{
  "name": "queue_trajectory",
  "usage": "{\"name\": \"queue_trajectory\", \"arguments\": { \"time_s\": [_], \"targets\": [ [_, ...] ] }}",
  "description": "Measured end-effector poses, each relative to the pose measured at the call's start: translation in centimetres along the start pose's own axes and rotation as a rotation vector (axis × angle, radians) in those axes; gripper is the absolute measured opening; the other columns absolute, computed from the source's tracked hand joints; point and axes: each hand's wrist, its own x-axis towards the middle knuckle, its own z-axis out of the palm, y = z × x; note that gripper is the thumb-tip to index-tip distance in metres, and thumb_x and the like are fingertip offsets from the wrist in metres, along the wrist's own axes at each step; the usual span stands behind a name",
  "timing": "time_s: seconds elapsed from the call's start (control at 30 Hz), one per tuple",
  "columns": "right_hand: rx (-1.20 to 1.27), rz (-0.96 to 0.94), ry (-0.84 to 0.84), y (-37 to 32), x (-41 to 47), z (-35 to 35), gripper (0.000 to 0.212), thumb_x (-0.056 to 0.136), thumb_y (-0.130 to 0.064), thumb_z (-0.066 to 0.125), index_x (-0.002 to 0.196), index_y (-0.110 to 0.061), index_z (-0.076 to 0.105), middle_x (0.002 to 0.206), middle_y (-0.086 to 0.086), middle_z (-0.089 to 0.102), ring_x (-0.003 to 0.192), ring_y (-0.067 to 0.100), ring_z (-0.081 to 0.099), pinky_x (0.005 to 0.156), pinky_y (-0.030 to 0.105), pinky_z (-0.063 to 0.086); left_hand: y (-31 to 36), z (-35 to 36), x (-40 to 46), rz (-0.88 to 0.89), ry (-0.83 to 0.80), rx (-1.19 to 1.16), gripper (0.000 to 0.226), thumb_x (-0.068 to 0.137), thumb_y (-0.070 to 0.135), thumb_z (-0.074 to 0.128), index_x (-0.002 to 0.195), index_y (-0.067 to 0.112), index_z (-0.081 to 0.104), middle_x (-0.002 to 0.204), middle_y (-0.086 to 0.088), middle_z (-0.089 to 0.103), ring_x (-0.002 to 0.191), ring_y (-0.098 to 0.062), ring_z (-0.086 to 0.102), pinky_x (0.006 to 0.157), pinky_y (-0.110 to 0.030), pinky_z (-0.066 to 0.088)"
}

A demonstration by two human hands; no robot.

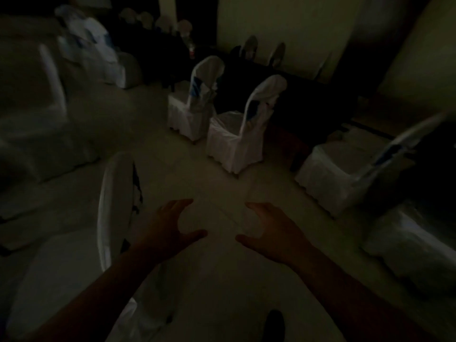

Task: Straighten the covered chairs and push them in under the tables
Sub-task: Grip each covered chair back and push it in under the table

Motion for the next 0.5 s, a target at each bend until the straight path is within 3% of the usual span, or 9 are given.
{"name": "queue_trajectory", "arguments": {
  "time_s": [0.13, 0.27, 0.4, 0.5],
  "targets": [
    [0.009, -0.166, -0.053, 4.3, 10.0, -1.2, 0.087, 0.066, -0.077, 0.059, 0.140, -0.041, 0.031, 0.139, -0.012, 0.037, 0.123, 0.010, 0.036, 0.094, 0.027, 0.036, 0.2, 1.2, 5.3, -0.166, 0.079, 0.033, 0.094, 0.058, 0.087, 0.055, 0.139, 0.045, 0.033, 0.144, 0.009, 0.042, 0.125, -0.017, 0.045, 0.099, -0.037, 0.043],
    [-0.004, -0.347, -0.165, 6.6, 20.1, -2.9, 0.089, 0.065, -0.077, 0.058, 0.141, -0.037, 0.032, 0.141, -0.009, 0.037, 0.126, 0.015, 0.036, 0.098, 0.032, 0.037, 1.0, 1.0, 9.6, -0.368, 0.194, 0.083, 0.095, 0.055, 0.092, 0.052, 0.137, 0.049, 0.029, 0.141, 0.011, 0.044, 0.120, -0.016, 0.051, 0.092, -0.034, 0.048],
    [-0.041, -0.544, -0.236, 6.1, 28.6, -3.2, 0.093, 0.064, -0.079, 0.054, 0.142, -0.034, 0.031, 0.144, -0.003, 0.038, 0.129, 0.018, 0.033, 0.099, 0.034, 0.035, 1.7, -0.2, 11.6, -0.546, 0.313, 0.158, 0.094, 0.054, 0.094, 0.048, 0.134, 0.049, 0.032, 0.135, 0.011, 0.049, 0.105, -0.013, 0.057, 0.081, -0.032, 0.052],
    [-0.037, -0.678, -0.306, 3.8, 33.7, -2.2, 0.097, 0.063, -0.080, 0.052, 0.144, -0.033, 0.030, 0.149, 0.000, 0.034, 0.134, 0.019, 0.027, 0.103, 0.034, 0.030, 2.2, -1.3, 11.8, -0.669, 0.466, 0.229, 0.092, 0.056, 0.091, 0.049, 0.135, 0.044, 0.038, 0.136, 0.007, 0.051, 0.106, -0.010, 0.055, 0.085, -0.031, 0.048]
  ]
}}
